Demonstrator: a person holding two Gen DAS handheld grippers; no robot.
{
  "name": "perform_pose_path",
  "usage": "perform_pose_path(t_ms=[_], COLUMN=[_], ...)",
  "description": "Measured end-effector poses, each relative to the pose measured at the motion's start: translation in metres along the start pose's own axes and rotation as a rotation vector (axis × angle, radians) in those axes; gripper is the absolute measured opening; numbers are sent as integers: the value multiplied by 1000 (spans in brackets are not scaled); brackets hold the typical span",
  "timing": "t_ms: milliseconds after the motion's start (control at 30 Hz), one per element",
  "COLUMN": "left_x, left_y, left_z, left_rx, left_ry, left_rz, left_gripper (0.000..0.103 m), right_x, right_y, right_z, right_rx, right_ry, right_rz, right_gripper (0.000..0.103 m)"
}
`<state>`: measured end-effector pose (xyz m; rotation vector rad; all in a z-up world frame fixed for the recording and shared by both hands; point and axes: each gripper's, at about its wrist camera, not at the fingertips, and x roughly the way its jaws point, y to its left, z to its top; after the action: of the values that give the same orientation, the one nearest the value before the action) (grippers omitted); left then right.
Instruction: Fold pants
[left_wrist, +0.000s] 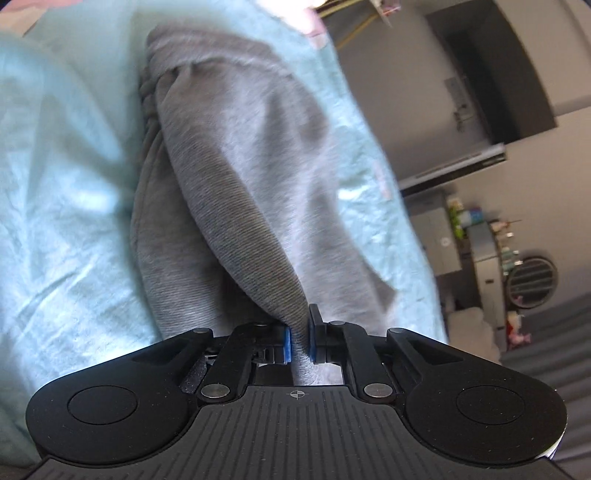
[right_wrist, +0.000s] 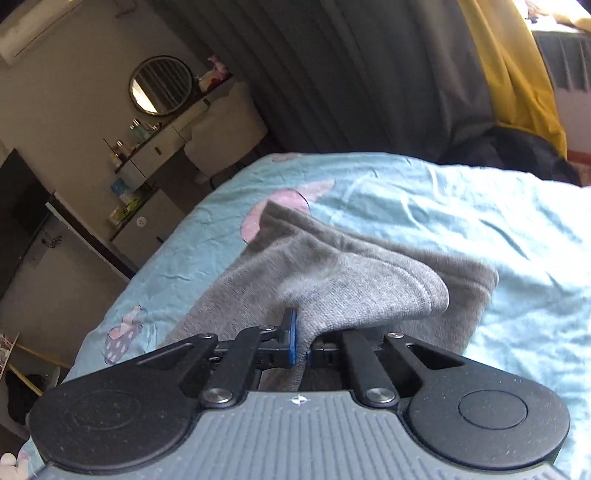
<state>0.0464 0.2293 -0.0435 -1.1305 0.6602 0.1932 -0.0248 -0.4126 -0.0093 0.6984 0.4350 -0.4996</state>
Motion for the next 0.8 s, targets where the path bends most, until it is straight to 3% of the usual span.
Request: perform_pose_path(t_ms=[67, 133, 200, 267, 300, 367, 433, 500, 567, 633, 733, 800], left_x=[-10, -14, -6, -6, -10, -23, -41, -51, -51, -41, -10, 16], left_y=[-1, 6, 11, 13, 10, -3, -24, -50, -76, -98, -116, -116], left_z=[-1, -2, -4, -6, -6, -6, -10, -17, -29, -39, -49, -56], left_rx=[36, 65, 78, 91, 98, 153, 253, 397, 523, 599, 627, 624], left_ry=[-5, 26, 81, 89, 78, 31, -61, -150, -196, -203, -142, -94], left_rz=[1, 52, 158, 191, 195, 241, 255, 248, 227, 191, 100, 121], left_gripper=[10, 10, 14, 17, 19, 42, 52, 57, 70, 72, 82, 82], right_x=[-15, -18, -6, 4, 2, -12, -27, -38, -43, -41, -24, -13], right_y=[7, 11, 4, -10, -15, -23, -22, -2, 28, 68, 129, 165], right_z=[1, -7, -14, -17, -18, -13, -8, -6, -10, -23, -54, -83], right_rx=[-107, -236, -278, -229, -203, -142, -131, -199, -276, -372, -502, -541], right_ry=[-54, -70, 0, 96, 92, 41, -18, -89, -136, -128, -10, 118], right_rz=[-28, -96, -167, -248, -308, -406, -460, -459, -394, -279, -30, 131], right_gripper=[5, 5, 6, 10, 17, 34, 37, 37, 37, 37, 45, 46])
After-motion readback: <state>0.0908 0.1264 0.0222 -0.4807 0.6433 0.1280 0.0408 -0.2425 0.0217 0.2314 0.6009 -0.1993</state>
